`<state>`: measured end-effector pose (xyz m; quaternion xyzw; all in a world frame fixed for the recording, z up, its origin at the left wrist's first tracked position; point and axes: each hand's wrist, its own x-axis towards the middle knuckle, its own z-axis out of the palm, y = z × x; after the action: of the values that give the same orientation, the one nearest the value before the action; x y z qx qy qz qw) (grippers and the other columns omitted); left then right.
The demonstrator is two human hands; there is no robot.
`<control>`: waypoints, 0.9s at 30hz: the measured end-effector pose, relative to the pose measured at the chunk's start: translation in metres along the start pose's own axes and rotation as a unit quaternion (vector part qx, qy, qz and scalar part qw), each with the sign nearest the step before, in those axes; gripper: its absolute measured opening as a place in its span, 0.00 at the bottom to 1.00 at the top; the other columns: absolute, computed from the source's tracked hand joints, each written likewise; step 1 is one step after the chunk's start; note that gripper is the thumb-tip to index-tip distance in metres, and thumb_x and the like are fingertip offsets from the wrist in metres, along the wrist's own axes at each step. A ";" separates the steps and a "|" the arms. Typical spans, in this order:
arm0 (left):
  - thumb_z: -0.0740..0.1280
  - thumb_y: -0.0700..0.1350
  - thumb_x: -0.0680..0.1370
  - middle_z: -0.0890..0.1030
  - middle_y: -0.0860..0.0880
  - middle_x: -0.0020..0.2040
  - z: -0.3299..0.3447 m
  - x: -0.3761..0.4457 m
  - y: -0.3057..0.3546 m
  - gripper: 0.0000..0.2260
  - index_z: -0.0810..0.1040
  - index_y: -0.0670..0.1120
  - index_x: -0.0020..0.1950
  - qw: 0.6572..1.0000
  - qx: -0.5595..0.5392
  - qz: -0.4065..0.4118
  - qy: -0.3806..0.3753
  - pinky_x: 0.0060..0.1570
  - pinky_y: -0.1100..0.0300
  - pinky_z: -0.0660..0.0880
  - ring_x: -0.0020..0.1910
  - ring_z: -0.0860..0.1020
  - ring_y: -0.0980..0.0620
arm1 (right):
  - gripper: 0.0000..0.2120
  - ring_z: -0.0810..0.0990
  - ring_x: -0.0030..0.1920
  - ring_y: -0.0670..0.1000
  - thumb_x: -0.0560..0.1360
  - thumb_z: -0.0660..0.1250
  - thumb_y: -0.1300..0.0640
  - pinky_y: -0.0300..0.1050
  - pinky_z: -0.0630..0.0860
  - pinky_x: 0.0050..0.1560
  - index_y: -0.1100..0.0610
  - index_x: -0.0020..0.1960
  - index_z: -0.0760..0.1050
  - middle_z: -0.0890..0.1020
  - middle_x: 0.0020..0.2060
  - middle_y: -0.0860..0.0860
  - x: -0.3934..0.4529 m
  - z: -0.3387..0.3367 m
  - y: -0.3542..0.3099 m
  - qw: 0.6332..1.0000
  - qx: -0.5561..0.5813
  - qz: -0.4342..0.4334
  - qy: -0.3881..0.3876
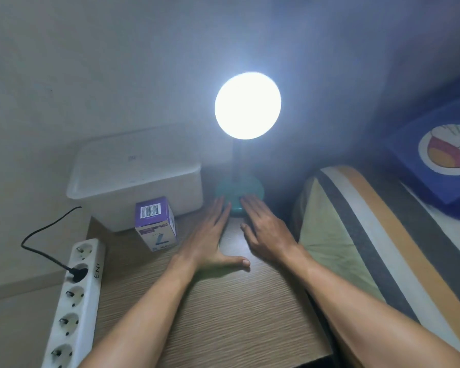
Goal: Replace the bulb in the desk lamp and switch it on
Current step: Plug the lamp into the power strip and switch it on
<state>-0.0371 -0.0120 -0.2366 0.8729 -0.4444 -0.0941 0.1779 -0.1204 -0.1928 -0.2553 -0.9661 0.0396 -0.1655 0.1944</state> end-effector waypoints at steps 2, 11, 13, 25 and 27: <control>0.68 0.82 0.60 0.34 0.50 0.83 0.000 0.000 0.000 0.67 0.39 0.50 0.84 1.000 -0.001 0.002 0.001 0.82 0.54 0.44 0.82 0.34 0.55 | 0.30 0.56 0.79 0.51 0.79 0.62 0.52 0.44 0.58 0.75 0.58 0.79 0.58 0.62 0.78 0.51 0.000 0.001 0.001 1.000 -0.001 0.001 -0.001; 0.67 0.83 0.60 0.35 0.49 0.83 0.002 0.002 -0.003 0.67 0.40 0.49 0.84 1.000 0.002 0.008 0.005 0.82 0.53 0.46 0.82 0.35 0.53 | 0.30 0.57 0.79 0.52 0.78 0.63 0.54 0.45 0.58 0.76 0.59 0.78 0.60 0.63 0.77 0.54 0.001 0.000 0.000 1.000 -0.005 -0.007 0.002; 0.65 0.83 0.59 0.35 0.50 0.83 0.002 0.002 -0.003 0.67 0.41 0.49 0.84 1.000 0.003 0.009 0.006 0.82 0.53 0.46 0.82 0.35 0.54 | 0.30 0.58 0.78 0.52 0.78 0.63 0.54 0.44 0.57 0.76 0.60 0.78 0.61 0.64 0.77 0.54 0.001 -0.001 -0.001 1.000 -0.006 -0.008 0.002; 0.63 0.84 0.59 0.33 0.50 0.83 0.002 0.003 -0.004 0.66 0.39 0.51 0.84 1.000 0.002 0.011 -0.003 0.82 0.51 0.45 0.82 0.34 0.53 | 0.30 0.62 0.76 0.53 0.77 0.62 0.52 0.47 0.66 0.71 0.59 0.77 0.62 0.66 0.75 0.53 0.003 -0.006 -0.005 1.000 -0.027 0.000 0.003; 0.62 0.85 0.59 0.34 0.50 0.83 0.002 0.003 -0.004 0.66 0.39 0.51 0.84 1.000 0.000 0.012 -0.002 0.82 0.50 0.46 0.82 0.34 0.53 | 0.30 0.63 0.75 0.53 0.77 0.63 0.52 0.47 0.69 0.69 0.59 0.77 0.62 0.67 0.75 0.53 0.004 -0.007 -0.006 0.999 -0.035 0.000 0.001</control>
<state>-0.0333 -0.0125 -0.2404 0.8675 -0.4549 -0.0935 0.1780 -0.1195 -0.1909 -0.2455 -0.9721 0.0460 -0.1646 0.1605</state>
